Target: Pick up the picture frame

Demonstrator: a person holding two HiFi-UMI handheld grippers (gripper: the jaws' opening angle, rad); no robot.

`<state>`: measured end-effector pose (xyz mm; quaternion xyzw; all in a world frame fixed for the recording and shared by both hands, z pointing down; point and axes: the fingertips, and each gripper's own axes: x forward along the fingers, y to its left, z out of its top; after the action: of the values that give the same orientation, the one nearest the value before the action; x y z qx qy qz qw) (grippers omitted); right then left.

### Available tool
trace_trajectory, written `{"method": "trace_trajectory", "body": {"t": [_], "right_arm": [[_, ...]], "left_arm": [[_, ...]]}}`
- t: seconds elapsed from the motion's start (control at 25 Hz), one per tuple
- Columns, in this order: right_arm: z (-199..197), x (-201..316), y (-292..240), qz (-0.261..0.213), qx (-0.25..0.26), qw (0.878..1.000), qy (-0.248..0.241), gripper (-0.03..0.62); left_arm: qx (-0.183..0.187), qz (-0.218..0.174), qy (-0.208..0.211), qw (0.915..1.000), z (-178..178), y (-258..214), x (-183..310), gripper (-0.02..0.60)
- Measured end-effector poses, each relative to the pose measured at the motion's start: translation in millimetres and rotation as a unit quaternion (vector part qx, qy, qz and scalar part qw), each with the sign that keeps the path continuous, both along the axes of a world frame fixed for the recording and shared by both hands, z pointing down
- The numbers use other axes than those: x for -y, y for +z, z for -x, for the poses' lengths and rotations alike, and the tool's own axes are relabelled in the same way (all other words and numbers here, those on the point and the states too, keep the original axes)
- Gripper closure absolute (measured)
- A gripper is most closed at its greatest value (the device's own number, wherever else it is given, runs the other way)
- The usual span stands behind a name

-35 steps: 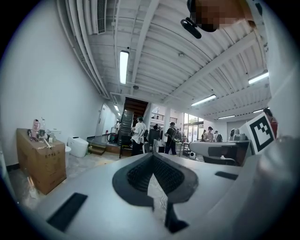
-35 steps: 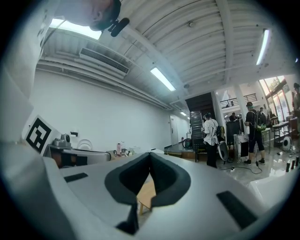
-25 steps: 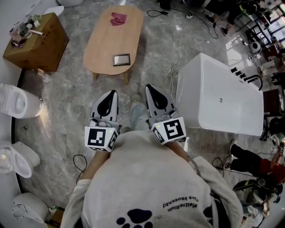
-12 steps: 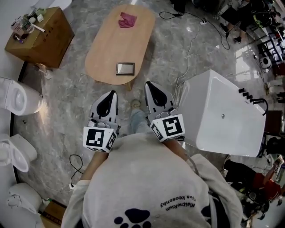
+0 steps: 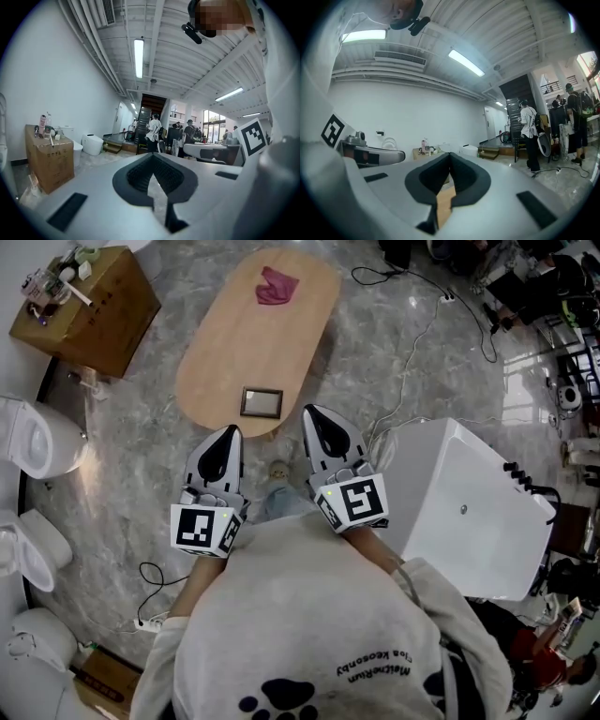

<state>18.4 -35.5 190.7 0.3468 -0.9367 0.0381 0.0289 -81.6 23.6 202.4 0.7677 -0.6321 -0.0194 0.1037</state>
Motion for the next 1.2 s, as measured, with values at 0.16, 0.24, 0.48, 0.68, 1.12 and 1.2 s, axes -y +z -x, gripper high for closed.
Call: {"method": "trace_trajectory", "body": {"t": [0.16, 0.24, 0.48, 0.68, 1.12, 1.2], "right_arm": [[4, 30, 3, 0.000, -0.001, 1.000, -0.019, 0.586], [7, 43, 4, -0.001, -0.001, 1.000, -0.028, 0.586], [17, 63, 10, 0.002, 0.000, 0.999, -0.042, 0.586], [24, 67, 18, 0.015, 0.001, 0.999, -0.047, 0.586], [38, 80, 26, 0.046, -0.007, 0.999, -0.021, 0.586], [42, 79, 30, 0.052, -0.011, 0.998, -0.020, 0.586]], "left_arm": [[-0.002, -0.003, -0.012, 0.9999, -2, 3, 29, 0.574], [-0.003, -0.003, -0.017, 0.9999, -2, 4, 39, 0.574], [-0.006, 0.000, -0.027, 0.9996, 2, 9, 57, 0.574], [-0.006, 0.010, -0.028, 0.9995, 7, 15, 65, 0.574], [0.002, 0.049, 0.029, 0.9984, 16, 32, 93, 0.574], [0.005, 0.054, 0.037, 0.9978, 20, 35, 97, 0.574]]}}
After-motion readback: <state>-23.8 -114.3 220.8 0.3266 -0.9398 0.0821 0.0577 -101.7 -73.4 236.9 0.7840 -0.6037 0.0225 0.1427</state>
